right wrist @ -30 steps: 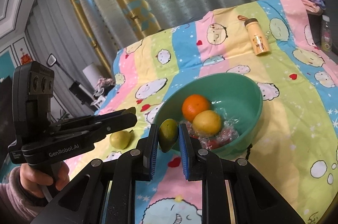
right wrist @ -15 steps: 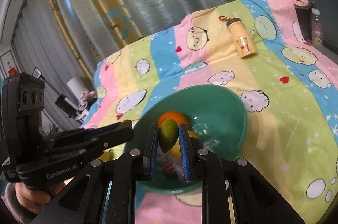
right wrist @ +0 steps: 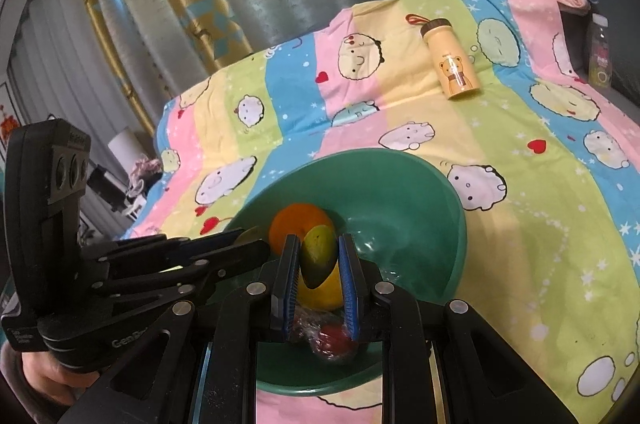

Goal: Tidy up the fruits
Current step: 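Lower both olives into the basin and open both grippers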

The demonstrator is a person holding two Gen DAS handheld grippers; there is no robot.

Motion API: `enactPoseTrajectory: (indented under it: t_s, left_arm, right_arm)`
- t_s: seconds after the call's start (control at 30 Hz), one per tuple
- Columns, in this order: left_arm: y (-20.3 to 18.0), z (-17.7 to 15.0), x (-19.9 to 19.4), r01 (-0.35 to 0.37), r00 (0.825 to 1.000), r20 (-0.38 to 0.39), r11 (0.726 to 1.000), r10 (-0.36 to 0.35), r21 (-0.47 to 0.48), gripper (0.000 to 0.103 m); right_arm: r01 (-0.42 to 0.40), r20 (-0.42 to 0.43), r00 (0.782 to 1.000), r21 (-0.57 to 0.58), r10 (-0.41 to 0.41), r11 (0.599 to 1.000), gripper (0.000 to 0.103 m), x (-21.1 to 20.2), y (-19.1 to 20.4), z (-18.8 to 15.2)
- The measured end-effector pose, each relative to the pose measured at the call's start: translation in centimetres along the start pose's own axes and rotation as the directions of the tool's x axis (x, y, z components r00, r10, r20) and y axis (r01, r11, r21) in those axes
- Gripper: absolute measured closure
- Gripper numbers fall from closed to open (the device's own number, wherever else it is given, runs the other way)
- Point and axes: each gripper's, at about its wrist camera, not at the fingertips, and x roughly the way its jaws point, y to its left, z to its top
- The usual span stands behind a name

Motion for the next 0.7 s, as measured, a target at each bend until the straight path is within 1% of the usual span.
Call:
enactPoseTrajectory:
  t_s: [0.4, 0.7]
  left_arm:
    - [-0.22, -0.14, 0.91, -0.029, 0.999, -0.017, 0.999, 0.03, 0.024, 0.085]
    - [-0.27, -0.1, 0.72, -0.036, 0.999, -0.004, 0.999, 0.036, 0.023, 0.085]
  right_arm:
    - [0.008, -0.001, 1.0, -0.009, -0.008, 1.0, 0.082, 0.04, 0.18, -0.17]
    - [0.023, 0.023, 0.999, -0.002, -0.023, 1.0, 0.082, -0.52, -0.13, -0.09]
